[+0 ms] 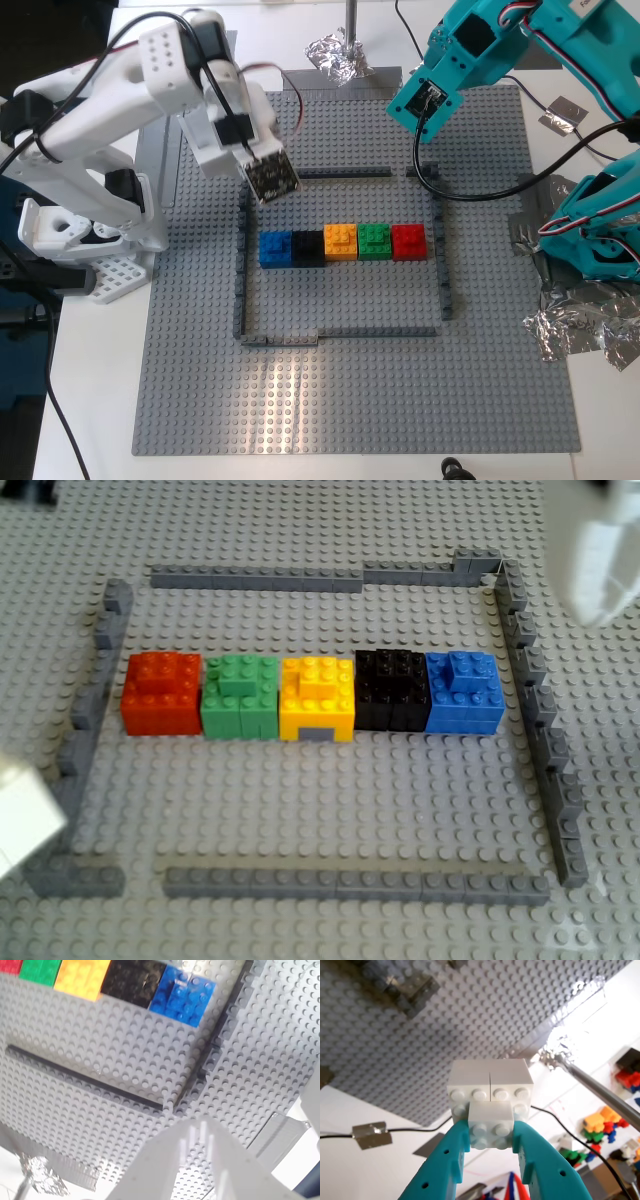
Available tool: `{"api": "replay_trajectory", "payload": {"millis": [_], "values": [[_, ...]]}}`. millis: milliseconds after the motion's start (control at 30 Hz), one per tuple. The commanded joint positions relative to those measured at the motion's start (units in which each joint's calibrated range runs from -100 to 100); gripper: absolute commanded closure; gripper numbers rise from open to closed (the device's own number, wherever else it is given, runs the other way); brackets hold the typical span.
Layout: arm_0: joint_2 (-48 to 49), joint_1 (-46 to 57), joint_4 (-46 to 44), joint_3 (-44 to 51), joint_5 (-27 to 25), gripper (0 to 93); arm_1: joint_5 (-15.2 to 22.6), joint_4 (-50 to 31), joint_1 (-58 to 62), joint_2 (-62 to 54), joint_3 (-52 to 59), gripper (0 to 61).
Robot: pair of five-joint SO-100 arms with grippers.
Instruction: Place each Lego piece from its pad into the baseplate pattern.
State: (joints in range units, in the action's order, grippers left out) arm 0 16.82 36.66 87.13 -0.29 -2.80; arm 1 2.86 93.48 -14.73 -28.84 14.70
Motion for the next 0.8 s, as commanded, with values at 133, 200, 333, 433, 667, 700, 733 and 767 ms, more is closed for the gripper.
{"api": "replay_trajectory", "payload": {"millis": [133,200,333,433,667,700,733,767], "values": [[4.29,-8.99,3.51,0.16,-0.06,92.7,-1.66,5.3,-21.58,-4.81,-10.5,61.2],[5.41,-12.62,3.84,-1.02,0.09,92.7,-3.57,5.54,-32.61,-5.75,-10.86,61.2],[6.61,-15.23,3.84,-2.91,0.09,92.7,-5.52,5.54,-40.08,-5.15,-12.94,61.2],[8.16,-18.49,3.84,-5.44,0.09,92.7,-6.55,5.46,-47.55,-2.75,-16.37,61.2],[8.33,-22.84,3.59,-5.98,0.13,92.7,-7.77,4.08,-56.11,2.66,-21.97,61.2],[8.24,-23.35,3.59,-5.98,0.13,92.7,-7.96,2.61,-57.13,2.75,-22.06,61.2],[8.16,-23.93,3.59,-5.98,0.13,92.7,-8.21,1.63,-58.0,3.09,-22.42,61.2],[7.99,-24.44,3.68,-5.98,0.13,92.7,-8.4,1.15,-58.79,3.95,-23.41,61.2]]}}
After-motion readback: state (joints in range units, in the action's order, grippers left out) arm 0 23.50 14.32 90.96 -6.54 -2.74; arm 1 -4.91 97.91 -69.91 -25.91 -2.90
